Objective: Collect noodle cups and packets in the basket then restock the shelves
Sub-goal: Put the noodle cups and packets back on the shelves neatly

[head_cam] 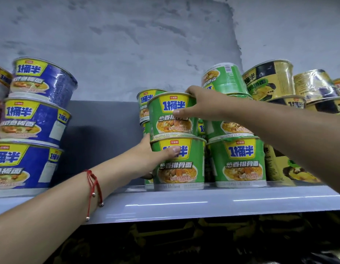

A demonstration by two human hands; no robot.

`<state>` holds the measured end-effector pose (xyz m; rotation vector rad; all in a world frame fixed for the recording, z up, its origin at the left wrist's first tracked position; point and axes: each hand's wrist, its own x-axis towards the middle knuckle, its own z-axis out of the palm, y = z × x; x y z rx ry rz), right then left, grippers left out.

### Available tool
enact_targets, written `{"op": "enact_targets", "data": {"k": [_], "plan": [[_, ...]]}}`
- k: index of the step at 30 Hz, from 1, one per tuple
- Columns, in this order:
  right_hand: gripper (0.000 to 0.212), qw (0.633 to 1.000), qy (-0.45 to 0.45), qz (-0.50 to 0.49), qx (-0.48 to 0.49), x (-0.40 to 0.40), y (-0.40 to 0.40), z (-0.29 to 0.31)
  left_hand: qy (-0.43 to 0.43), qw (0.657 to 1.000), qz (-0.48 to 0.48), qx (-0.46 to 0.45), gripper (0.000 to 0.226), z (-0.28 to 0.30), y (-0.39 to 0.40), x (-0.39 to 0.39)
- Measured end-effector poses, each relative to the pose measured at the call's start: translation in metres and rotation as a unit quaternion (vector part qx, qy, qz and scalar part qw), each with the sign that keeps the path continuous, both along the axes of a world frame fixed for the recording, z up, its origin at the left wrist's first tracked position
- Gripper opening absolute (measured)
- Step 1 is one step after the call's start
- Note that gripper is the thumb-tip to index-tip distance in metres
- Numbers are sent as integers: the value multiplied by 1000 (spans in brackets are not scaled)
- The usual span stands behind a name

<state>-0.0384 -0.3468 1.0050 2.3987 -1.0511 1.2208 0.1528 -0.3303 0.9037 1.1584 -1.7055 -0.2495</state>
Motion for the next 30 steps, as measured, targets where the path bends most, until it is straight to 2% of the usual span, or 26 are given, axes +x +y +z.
{"op": "enact_targets", "data": {"k": [6, 8, 10, 12, 14, 16, 19, 20, 22, 24, 26, 28, 30], "plan": [[63, 997, 45, -41, -42, -1, 3, 4, 8, 1000, -4, -13, 63, -4, 8, -13], [69, 994, 53, -42, -87, -11, 7, 10, -5, 998, 30, -51, 56, -3, 19, -19], [66, 987, -10, -13, -162, -33, 14, 23, -21, 987, 75, -140, 74, 3, 31, -20], [57, 968, -119, 21, -219, -63, 15, 43, 17, 966, 107, -236, 89, 15, 38, -22], [57, 965, -160, 8, -206, -89, 8, 62, 58, 951, 84, -291, 64, 27, 41, -35], [67, 981, -104, -57, -156, -105, -7, 79, 35, 946, 81, -310, 45, 38, 40, -65], [80, 989, -7, -121, -84, -109, -27, 92, -50, 943, 119, -305, 31, 46, 30, -113], [78, 991, 0, -116, -66, -108, -33, 96, -86, 935, 155, -306, 32, 49, 25, -125], [71, 993, 3, -102, -57, -104, -38, 99, -154, 897, 255, -326, 38, 54, 17, -142], [69, 991, -22, -98, -89, -104, -40, 99, -195, 841, 352, -360, 45, 62, 10, -148], [65, 987, -61, -80, -127, -108, -39, 95, -211, 806, 422, -359, 54, 70, 4, -150], [64, 980, -129, -23, -151, -116, -39, 88, -208, 798, 451, -342, 62, 74, 0, -150], [63, 959, -221, 48, -168, -127, -35, 82, -181, 808, 436, -352, 67, 77, 1, -155]]}}
